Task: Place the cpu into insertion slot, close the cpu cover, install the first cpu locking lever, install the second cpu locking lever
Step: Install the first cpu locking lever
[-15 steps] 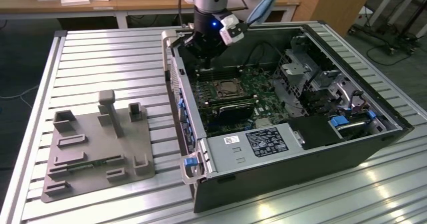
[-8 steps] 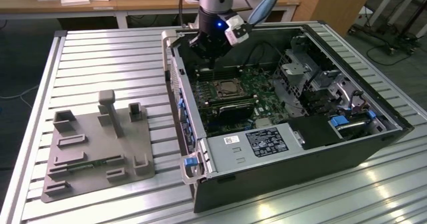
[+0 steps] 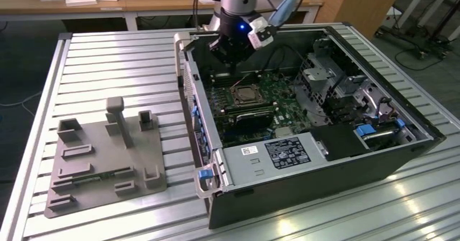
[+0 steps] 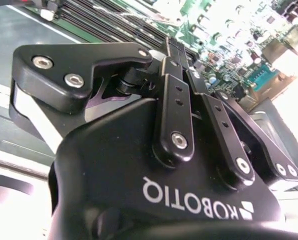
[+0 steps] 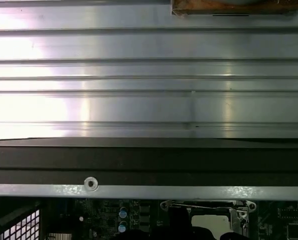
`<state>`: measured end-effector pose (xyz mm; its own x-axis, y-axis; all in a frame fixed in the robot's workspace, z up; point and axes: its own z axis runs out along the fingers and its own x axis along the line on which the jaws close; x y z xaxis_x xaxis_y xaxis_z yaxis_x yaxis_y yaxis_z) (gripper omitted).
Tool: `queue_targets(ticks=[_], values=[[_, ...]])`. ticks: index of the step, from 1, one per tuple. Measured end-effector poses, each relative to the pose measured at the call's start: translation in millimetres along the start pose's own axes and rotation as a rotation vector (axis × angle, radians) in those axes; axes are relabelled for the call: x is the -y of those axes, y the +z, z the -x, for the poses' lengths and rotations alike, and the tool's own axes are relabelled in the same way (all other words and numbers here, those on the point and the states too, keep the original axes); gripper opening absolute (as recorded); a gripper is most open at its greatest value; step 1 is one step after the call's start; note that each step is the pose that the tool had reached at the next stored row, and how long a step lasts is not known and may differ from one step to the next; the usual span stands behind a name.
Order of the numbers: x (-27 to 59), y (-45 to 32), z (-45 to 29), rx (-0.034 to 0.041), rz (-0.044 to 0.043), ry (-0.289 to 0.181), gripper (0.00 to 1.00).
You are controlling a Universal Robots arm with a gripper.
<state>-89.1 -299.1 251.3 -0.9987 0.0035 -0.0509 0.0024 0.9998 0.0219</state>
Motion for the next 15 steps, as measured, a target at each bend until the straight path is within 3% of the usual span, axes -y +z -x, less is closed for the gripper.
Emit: queue_targets(ticks=[6,15], values=[[0.0,3.2,6.5,0.0001,0.0009,0.0,0.1],[0.5,13.7,9.0,0.0,0.0175,0.001,0.1]])
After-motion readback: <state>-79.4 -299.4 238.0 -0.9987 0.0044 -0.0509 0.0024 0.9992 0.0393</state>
